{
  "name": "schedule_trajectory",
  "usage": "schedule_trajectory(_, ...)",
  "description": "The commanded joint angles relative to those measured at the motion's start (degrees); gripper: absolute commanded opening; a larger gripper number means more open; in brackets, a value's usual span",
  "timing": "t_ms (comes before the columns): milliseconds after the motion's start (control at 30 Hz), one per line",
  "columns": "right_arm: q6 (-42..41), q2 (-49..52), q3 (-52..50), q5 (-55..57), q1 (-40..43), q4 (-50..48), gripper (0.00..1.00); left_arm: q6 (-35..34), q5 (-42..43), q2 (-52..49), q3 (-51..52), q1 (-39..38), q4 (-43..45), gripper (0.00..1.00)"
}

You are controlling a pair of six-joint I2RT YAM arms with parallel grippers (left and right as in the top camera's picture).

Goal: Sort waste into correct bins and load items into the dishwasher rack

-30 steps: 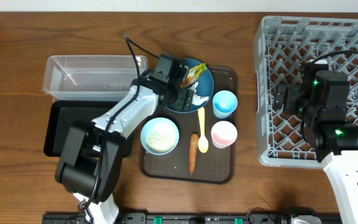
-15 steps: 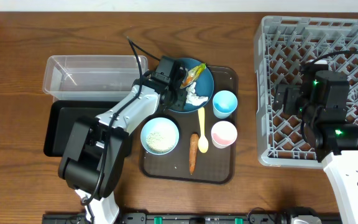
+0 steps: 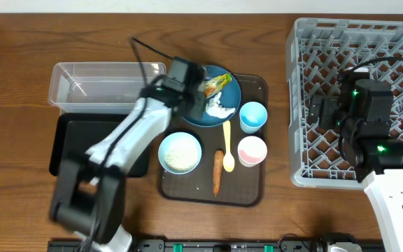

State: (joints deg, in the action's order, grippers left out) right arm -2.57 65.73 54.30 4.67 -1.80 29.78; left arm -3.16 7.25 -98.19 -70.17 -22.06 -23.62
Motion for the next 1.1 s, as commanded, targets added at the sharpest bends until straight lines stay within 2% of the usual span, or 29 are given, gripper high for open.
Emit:
schedule_trajectory(0, -0.61, 0.17, 1.25, -0.2, -0.37, 0.04, 0.99, -0.11, -7.19, 7.1, -1.36, 2.69, 0.13, 0.06)
schedule_trajectory(100, -0.61, 0.17, 1.25, -0.2, -0.37, 0.04, 0.99, -0.11, -10.8, 9.92, -1.33, 5.86, -0.11, 0.06)
schedule_trajectory(367, -0.61, 0.17, 1.25, -0.2, -0.37, 0.02, 0.99, -0.5, -10.91, 7.76, -1.31, 14.86, -2.1, 0.07)
schedule_trajectory(400, -0.61, 0.17, 1.25, -0.2, -0.37, 0.02, 0.99, -0.55, -10.91, 7.06, -1.31, 15.5, -2.03, 0.1)
schedule_trajectory(433, -0.61, 0.17, 1.25, -0.2, -0.37, 0.02, 0.99, -0.55, -10.91, 6.54, -1.31, 15.93, -1.99, 0.17)
schedule_trajectory(500, -0.61, 0.17, 1.25, -0.2, -0.37, 0.02, 0.99, -0.55, -10.82, 5.7, -1.31, 16.28, -1.6, 0.42)
schedule_trajectory(533, -0.61, 0.17, 1.25, -0.2, -0.37, 0.02, 0.99, -0.52, -10.69, 5.7, -1.31, 16.26, -1.49, 0.49)
schedule_trajectory(600, -0.61, 0.17, 1.25, -0.2, -0.37, 0.02, 0.99, -0.26, -9.01, 6.1, -1.33, 16.02, -0.61, 0.53)
schedule_trajectory(833, -0.61, 0.17, 1.25, -0.2, -0.37, 0.02, 0.99, 1.03, 5.05, 6.73, -1.31, 12.26, 2.71, 0.54)
schedule_trajectory(1067, -0.61, 0.17, 1.25, -0.2, -0.37, 0.04, 0.99, 1.18, 5.86, 3.3, -1.31, 4.83, 2.67, 0.55)
